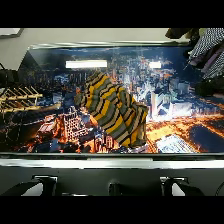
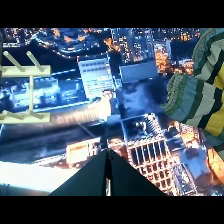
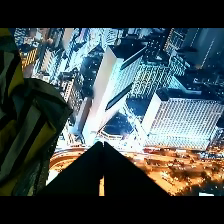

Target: Fold the clothes and pants, and hang the long-sleeved shirts on hangers.

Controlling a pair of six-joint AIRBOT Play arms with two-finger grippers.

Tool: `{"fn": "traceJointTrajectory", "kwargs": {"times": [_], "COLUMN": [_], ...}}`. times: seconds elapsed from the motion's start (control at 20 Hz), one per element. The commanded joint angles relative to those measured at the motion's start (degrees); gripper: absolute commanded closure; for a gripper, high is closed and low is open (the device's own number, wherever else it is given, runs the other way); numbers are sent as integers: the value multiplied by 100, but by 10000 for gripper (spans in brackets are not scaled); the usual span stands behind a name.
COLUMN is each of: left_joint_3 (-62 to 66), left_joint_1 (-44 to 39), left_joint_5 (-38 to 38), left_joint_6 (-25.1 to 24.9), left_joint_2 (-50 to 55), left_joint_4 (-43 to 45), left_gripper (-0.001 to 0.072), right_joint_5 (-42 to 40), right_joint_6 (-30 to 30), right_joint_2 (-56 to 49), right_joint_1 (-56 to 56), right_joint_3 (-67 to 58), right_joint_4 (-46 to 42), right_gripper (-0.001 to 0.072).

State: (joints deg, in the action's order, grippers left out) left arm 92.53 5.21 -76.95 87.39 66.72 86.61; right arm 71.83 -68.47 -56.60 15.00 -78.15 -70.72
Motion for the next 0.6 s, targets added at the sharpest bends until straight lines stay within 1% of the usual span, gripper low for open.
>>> {"fn": "traceJointTrajectory", "kwargs": {"times": [0.0,0.35,0.45,0.5,0.55], "left_joint_3": [-2,-2,-11,-39,-85], "left_joint_1": [4,4,4,4,4], "left_joint_5": [0,0,-2,-2,-2], "left_joint_6": [0,0,0,0,-2], "left_joint_2": [4,9,17,17,17], "left_joint_4": [0,0,-2,0,0], "left_gripper": [687,687,674,557,335], "right_joint_5": [0,0,0,0,0], "right_joint_6": [11,11,9,9,11], "right_joint_2": [4,4,4,4,4], "right_joint_1": [4,4,4,4,4], "right_joint_3": [2,2,2,2,2], "right_joint_4": [0,0,0,0,0], "right_gripper": [684,684,684,684,684]}}
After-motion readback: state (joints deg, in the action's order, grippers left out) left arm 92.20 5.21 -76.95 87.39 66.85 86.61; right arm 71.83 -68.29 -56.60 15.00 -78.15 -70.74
